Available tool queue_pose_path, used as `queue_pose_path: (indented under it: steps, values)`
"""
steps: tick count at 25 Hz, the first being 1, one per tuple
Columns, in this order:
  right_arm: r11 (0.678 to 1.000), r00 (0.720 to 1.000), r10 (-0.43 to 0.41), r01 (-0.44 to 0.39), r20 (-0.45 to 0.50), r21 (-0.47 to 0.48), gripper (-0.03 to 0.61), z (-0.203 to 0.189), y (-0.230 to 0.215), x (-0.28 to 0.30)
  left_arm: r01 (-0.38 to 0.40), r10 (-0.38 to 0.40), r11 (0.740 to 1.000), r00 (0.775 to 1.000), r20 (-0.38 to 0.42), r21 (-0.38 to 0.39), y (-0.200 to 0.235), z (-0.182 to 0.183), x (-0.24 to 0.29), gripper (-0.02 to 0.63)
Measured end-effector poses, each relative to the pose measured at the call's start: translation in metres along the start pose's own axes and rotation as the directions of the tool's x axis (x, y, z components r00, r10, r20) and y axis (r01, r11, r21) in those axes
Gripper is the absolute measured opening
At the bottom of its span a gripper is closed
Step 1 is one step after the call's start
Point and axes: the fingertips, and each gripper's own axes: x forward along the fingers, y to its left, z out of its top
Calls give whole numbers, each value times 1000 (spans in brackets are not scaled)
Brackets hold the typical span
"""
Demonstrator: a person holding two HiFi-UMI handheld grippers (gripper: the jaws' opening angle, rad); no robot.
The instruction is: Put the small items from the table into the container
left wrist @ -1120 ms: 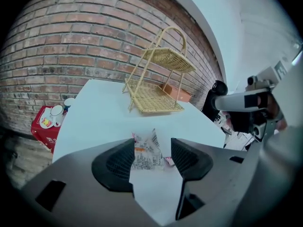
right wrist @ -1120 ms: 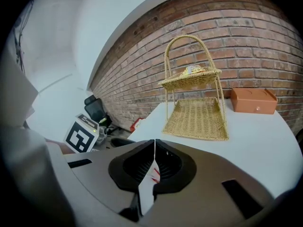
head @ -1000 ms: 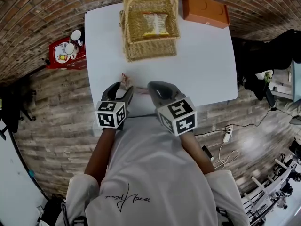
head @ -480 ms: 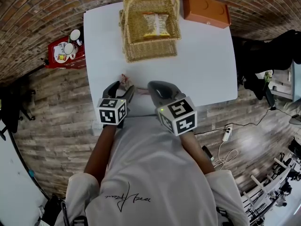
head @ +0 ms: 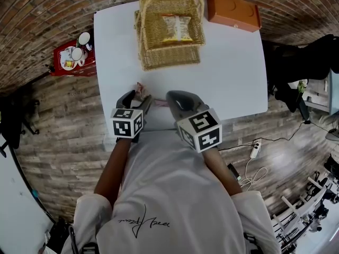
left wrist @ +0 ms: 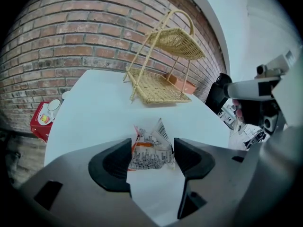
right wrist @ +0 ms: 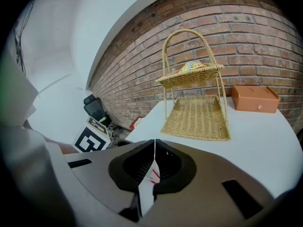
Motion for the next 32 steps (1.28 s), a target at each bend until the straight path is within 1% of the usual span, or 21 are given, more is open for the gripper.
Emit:
queue_pose_path:
  steps: [12, 16, 23, 32]
  values:
    - [1000, 1000, 6, -6, -3, 0, 23, 1, 0, 3, 9, -8, 1000, 1000, -27, 6, 2, -3, 6, 258]
    - [1000, 1000, 7, -7, -1, 0, 23, 1, 1, 2, 32, -32, 999, 999, -24, 3, 0, -3, 7, 238]
    - [1000, 1000, 8, -8, 5, -4, 23, 2, 2, 1, 33, -33, 999, 999, -21, 0, 3, -3, 5, 184]
    - [1000, 1000, 7, -7, 17, -8, 23, 3, 4, -3, 51, -51, 998, 999, -5, -27, -4, -1, 2, 155]
